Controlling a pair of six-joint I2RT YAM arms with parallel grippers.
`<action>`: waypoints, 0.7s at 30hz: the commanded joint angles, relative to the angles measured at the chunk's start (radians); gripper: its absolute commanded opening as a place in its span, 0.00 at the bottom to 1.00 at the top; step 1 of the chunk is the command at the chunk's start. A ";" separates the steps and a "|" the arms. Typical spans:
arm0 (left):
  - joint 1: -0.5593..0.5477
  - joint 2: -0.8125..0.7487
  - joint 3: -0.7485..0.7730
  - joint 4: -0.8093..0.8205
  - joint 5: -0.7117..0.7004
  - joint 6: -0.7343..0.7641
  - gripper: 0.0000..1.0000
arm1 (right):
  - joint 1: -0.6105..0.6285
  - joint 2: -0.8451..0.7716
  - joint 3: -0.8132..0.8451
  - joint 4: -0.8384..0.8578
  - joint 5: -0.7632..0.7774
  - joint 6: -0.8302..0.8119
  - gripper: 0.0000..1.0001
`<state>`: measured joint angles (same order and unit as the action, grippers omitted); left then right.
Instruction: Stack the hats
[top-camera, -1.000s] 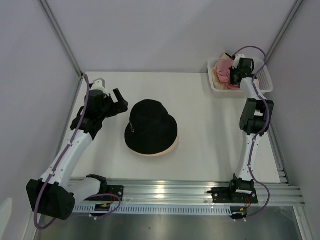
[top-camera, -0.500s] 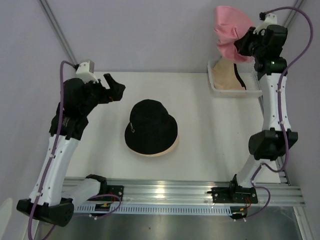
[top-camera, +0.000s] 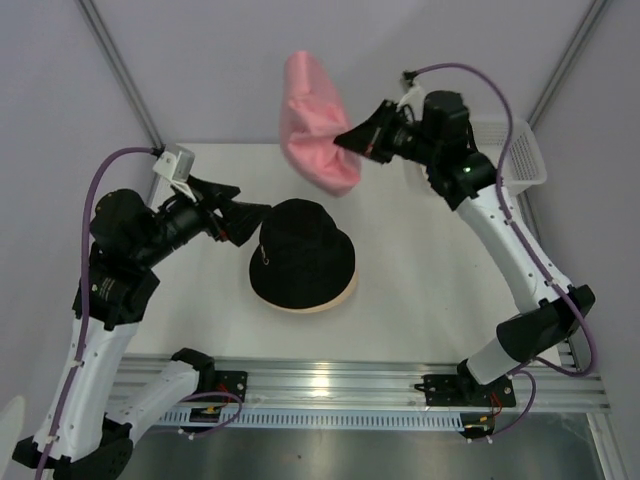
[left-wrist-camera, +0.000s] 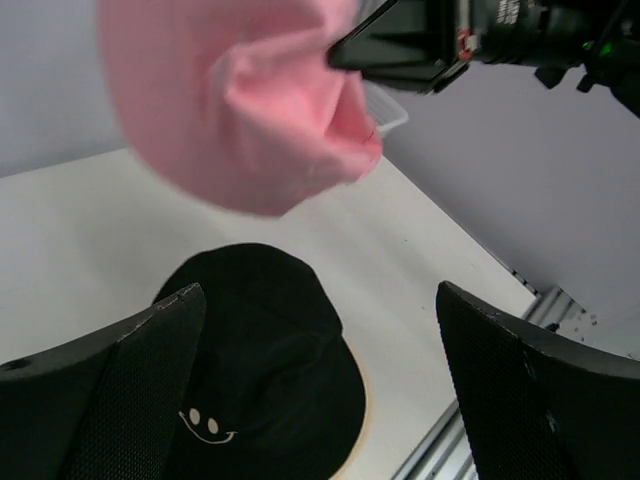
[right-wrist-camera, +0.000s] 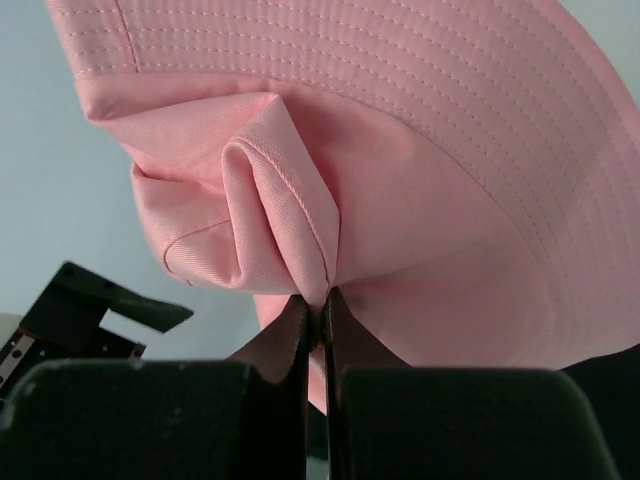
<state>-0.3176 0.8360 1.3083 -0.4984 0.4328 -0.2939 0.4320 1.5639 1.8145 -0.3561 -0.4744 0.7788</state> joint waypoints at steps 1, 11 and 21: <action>-0.050 -0.018 -0.041 0.047 -0.001 -0.017 1.00 | 0.126 -0.036 -0.070 0.020 0.144 0.181 0.00; -0.100 0.015 -0.078 0.017 -0.391 -0.183 0.93 | 0.209 -0.091 -0.150 0.051 0.227 0.292 0.00; -0.192 0.155 -0.061 0.122 -0.401 -0.217 0.83 | 0.209 -0.097 -0.150 0.039 0.191 0.263 0.00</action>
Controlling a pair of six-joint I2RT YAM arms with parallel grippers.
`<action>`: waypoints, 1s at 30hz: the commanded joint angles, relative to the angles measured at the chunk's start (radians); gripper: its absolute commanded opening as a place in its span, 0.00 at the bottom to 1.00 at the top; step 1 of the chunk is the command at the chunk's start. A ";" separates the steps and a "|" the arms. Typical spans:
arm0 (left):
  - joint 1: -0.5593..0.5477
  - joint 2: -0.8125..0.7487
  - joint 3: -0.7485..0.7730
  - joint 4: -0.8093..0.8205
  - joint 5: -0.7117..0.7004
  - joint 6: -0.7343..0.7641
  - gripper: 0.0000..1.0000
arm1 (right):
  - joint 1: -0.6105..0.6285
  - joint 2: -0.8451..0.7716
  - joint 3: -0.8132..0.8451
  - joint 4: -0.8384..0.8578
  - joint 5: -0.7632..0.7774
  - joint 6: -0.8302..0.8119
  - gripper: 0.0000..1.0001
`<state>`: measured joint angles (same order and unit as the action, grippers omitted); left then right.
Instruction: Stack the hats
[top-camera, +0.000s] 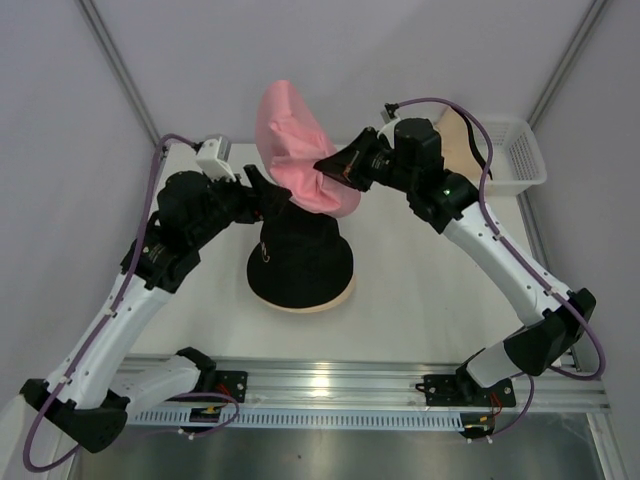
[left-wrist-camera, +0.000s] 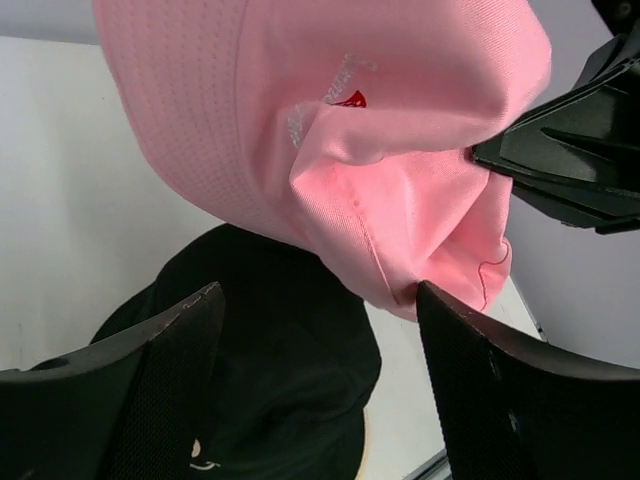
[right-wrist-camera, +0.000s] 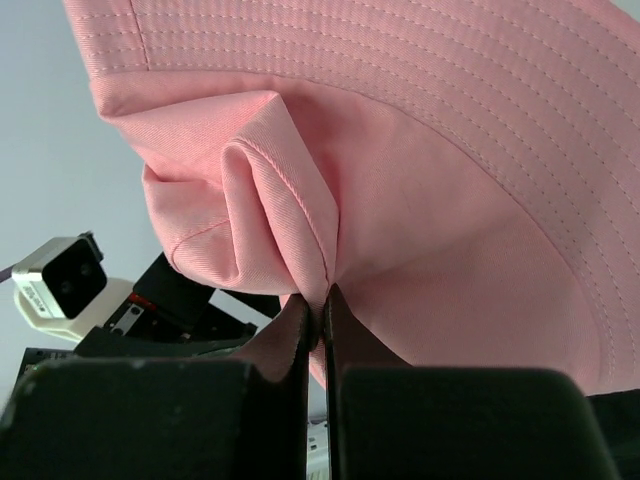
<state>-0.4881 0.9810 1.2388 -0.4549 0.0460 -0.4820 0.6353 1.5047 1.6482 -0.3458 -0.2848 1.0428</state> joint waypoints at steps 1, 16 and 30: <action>-0.030 0.019 0.011 0.091 -0.014 -0.029 0.79 | 0.006 -0.047 0.006 0.034 0.004 0.000 0.00; -0.064 0.056 0.037 0.174 -0.011 -0.128 0.01 | -0.042 -0.043 0.013 -0.020 -0.036 -0.101 0.00; -0.081 -0.039 0.338 -0.166 0.015 -0.214 0.01 | -0.080 -0.074 0.156 -0.229 0.016 -0.299 0.00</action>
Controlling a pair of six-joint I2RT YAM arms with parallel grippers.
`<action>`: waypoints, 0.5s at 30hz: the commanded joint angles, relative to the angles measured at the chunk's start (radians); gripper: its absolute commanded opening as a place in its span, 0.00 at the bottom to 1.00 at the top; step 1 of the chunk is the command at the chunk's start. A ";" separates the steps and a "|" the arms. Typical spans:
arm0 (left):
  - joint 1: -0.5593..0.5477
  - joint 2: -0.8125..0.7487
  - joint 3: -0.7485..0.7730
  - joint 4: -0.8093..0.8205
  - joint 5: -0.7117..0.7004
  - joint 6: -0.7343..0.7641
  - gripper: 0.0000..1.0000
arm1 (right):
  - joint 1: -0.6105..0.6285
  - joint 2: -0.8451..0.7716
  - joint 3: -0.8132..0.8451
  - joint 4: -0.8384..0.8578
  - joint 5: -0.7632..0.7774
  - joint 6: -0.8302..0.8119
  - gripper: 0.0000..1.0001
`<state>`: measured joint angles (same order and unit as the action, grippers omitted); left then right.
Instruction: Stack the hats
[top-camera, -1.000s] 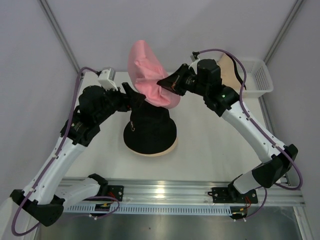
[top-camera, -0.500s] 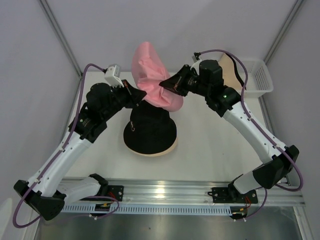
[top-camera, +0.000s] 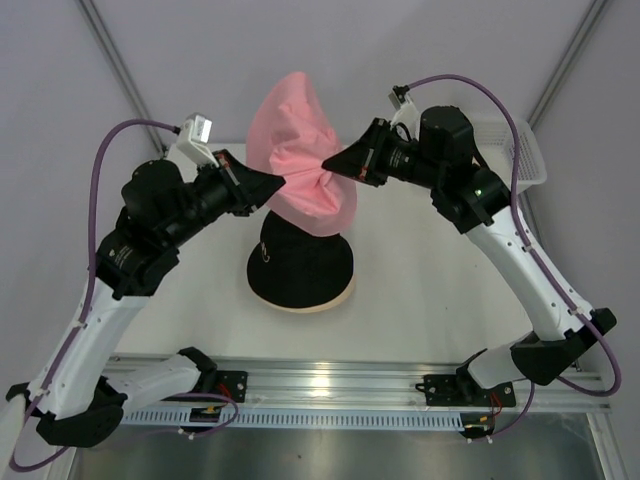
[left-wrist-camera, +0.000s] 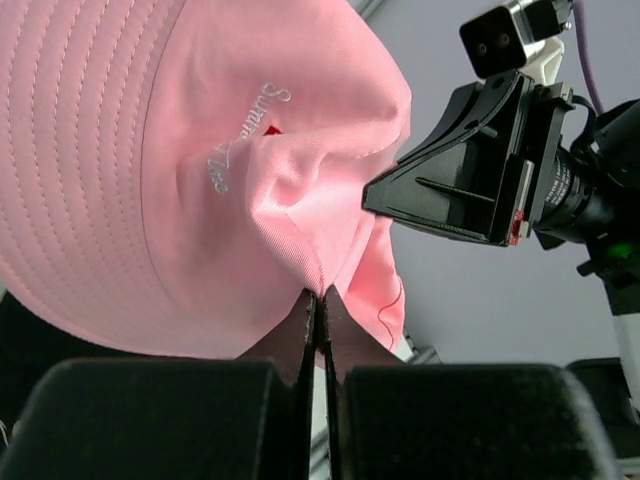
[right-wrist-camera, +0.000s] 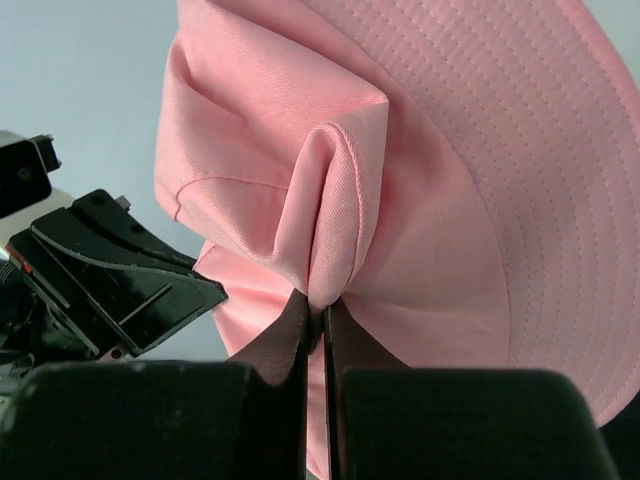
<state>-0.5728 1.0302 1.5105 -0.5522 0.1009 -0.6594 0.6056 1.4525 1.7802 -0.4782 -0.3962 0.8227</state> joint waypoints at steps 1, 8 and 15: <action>-0.001 -0.099 0.056 -0.093 -0.044 -0.048 0.01 | -0.043 -0.026 0.016 -0.108 0.125 -0.071 0.00; -0.015 -0.245 -0.162 -0.138 -0.058 -0.192 0.01 | 0.006 -0.080 -0.192 -0.125 0.106 0.012 0.00; -0.013 -0.285 -0.288 -0.166 -0.188 -0.175 0.01 | 0.042 -0.047 -0.248 -0.129 0.203 -0.022 0.00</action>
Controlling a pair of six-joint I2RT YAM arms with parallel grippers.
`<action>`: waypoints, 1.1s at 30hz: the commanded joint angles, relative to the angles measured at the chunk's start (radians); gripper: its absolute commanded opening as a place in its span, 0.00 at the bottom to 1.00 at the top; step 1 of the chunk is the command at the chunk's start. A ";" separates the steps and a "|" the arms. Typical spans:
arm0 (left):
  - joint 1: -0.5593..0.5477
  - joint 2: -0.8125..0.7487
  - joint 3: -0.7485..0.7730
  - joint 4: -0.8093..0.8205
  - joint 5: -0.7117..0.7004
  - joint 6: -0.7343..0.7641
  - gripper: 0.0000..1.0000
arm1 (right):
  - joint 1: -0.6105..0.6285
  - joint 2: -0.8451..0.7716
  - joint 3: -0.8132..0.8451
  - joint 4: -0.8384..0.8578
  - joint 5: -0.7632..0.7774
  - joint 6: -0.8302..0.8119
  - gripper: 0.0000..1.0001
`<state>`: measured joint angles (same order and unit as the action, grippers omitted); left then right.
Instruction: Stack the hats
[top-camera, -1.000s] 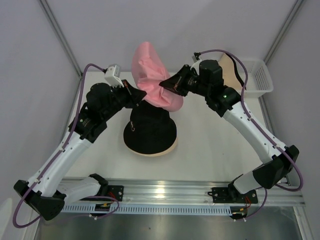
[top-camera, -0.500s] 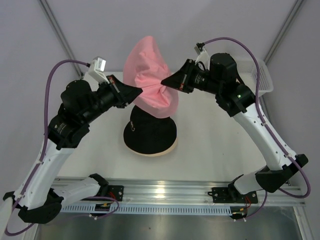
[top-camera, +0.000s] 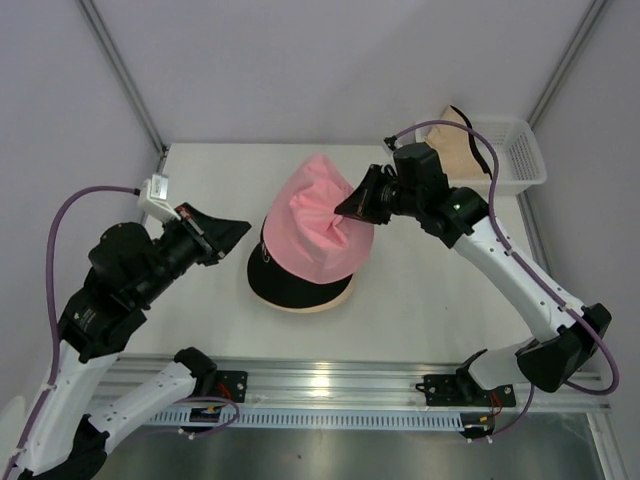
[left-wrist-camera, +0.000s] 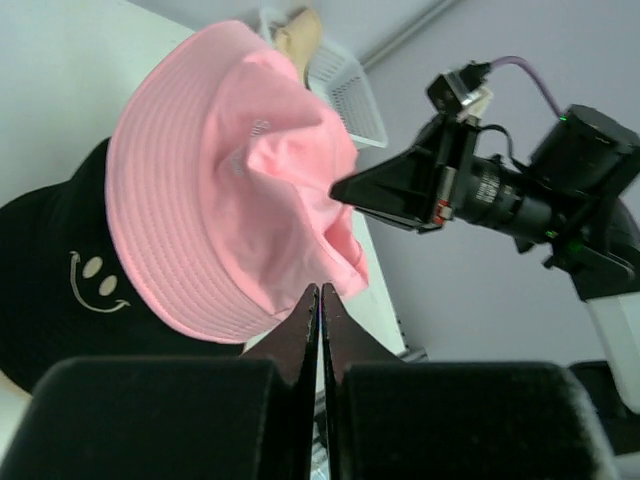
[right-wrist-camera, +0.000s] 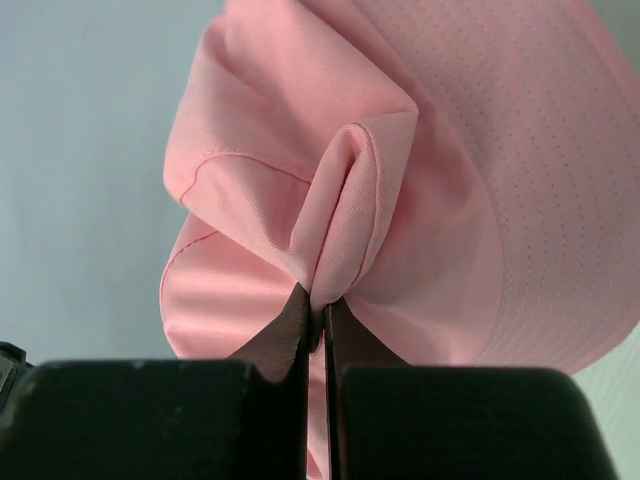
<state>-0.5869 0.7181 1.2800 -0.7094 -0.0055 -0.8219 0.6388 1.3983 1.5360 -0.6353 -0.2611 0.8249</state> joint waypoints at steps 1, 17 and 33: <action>-0.001 0.035 -0.074 0.001 -0.099 0.003 0.01 | 0.009 0.016 -0.008 0.039 0.062 -0.026 0.00; 0.359 0.129 -0.200 0.152 0.091 0.187 0.62 | 0.018 0.128 0.004 0.164 -0.145 -0.053 0.00; 0.470 0.236 -0.478 0.488 0.515 -0.023 0.77 | 0.025 0.179 0.061 0.141 -0.222 -0.101 0.04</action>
<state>-0.1249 0.9569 0.8204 -0.3370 0.4007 -0.7933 0.6529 1.5642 1.5490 -0.5232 -0.4530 0.7479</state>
